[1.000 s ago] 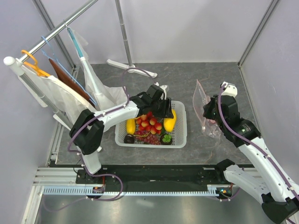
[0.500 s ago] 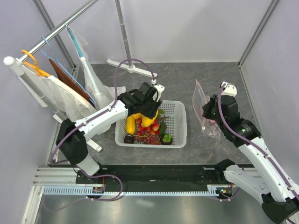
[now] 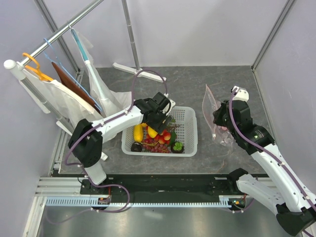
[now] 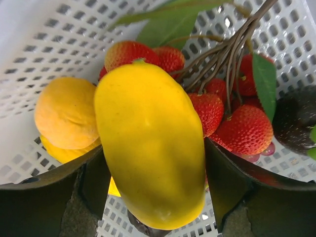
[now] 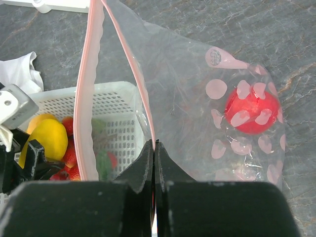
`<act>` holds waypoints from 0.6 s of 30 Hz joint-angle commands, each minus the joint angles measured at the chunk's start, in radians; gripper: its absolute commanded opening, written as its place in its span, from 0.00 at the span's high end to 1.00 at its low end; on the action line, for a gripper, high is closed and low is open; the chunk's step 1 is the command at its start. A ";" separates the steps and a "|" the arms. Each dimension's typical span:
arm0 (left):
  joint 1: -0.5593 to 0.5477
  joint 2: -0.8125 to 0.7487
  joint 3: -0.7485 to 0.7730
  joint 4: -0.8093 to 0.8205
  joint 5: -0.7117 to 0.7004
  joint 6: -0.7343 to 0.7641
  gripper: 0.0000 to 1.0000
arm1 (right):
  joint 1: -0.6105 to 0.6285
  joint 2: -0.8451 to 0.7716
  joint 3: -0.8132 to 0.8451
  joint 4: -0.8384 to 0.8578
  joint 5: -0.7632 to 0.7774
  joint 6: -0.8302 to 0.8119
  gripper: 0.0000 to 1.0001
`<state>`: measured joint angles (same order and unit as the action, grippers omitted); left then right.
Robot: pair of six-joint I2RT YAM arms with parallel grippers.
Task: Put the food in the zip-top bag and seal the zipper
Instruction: Pick up the fake fruit from the bin.
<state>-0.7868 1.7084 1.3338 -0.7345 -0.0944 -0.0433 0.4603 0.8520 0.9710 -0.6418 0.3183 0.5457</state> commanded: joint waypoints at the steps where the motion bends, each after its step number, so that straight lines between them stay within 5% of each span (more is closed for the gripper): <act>1: 0.000 0.000 0.028 -0.045 0.022 0.014 0.24 | -0.003 -0.002 0.020 0.031 0.007 -0.010 1.00; 7: 0.006 -0.084 0.183 -0.031 0.062 -0.013 0.40 | -0.003 -0.004 0.024 0.030 0.005 -0.020 1.00; 11: 0.008 -0.099 0.358 -0.002 0.249 -0.085 0.41 | -0.003 -0.005 0.032 0.028 0.021 -0.029 1.00; 18: 0.001 -0.013 0.576 0.154 0.496 -0.453 0.46 | -0.002 0.004 0.052 0.013 0.053 -0.009 1.00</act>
<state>-0.7811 1.6711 1.8244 -0.7025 0.2089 -0.2272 0.4603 0.8528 0.9749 -0.6434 0.3393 0.5301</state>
